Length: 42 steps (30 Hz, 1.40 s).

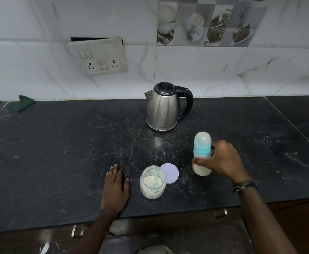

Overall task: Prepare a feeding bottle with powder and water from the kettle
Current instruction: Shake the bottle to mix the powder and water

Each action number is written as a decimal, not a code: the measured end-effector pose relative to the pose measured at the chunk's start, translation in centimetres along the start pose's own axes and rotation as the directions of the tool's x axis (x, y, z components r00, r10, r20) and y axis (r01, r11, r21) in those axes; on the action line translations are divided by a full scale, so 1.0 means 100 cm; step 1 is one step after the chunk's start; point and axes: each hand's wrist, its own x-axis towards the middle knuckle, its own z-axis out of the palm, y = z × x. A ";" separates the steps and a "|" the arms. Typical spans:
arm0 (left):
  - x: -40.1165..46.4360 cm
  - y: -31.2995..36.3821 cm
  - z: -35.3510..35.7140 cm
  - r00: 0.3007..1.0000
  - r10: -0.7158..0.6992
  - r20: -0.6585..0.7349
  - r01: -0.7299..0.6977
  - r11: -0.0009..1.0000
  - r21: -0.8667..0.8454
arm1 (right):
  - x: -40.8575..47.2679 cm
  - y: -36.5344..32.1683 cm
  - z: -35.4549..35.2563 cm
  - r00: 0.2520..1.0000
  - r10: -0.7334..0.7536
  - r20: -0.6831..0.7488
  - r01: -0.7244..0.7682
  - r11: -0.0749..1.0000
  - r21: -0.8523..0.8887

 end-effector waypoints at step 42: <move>0.001 -0.005 0.002 1.000 -0.004 -0.012 0.004 1.000 -0.023 | -0.005 0.005 0.005 0.995 -0.054 0.089 0.037 0.982 0.184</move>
